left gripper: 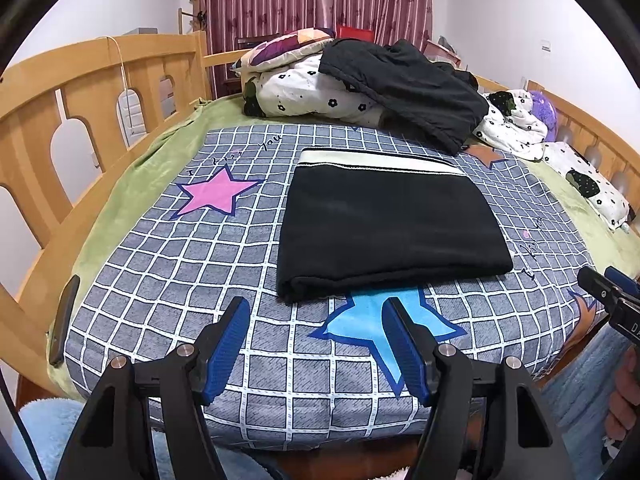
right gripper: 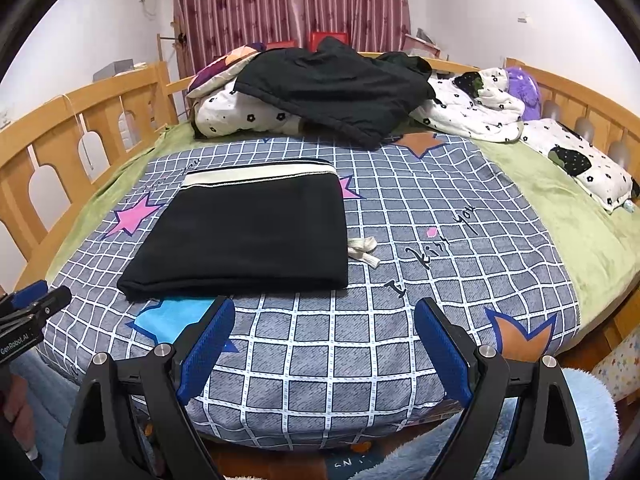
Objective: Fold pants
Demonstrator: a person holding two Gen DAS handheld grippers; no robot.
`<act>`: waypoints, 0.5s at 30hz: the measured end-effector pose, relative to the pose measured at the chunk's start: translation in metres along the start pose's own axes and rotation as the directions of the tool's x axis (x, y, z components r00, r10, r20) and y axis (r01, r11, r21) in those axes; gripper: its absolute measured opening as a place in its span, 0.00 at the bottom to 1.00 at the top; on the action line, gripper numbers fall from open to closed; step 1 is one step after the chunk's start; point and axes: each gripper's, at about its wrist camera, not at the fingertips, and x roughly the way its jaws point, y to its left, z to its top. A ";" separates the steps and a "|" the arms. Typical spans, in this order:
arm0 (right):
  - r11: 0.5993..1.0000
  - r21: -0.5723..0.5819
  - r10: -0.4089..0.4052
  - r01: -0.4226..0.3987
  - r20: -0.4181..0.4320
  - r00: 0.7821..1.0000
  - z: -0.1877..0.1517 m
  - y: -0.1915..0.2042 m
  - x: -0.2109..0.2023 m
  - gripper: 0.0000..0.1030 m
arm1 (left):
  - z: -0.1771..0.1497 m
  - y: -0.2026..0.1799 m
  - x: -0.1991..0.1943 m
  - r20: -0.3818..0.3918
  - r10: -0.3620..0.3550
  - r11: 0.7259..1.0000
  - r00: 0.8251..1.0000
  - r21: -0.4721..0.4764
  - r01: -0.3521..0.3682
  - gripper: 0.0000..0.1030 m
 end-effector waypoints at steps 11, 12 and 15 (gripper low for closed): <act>1.000 -0.011 -0.012 0.012 0.002 1.000 -0.001 0.002 0.000 0.87 | 0.000 -0.004 0.001 -0.001 -0.003 1.000 1.000 0.014 0.003 0.64; 1.000 -0.014 -0.013 0.013 0.002 1.000 -0.001 0.003 0.000 0.87 | 0.000 -0.005 0.001 -0.001 -0.004 1.000 1.000 0.015 0.004 0.64; 1.000 -0.020 -0.017 0.017 0.002 1.000 -0.002 0.004 0.001 0.88 | -0.001 -0.006 0.000 0.001 -0.002 1.000 1.000 0.017 0.002 0.64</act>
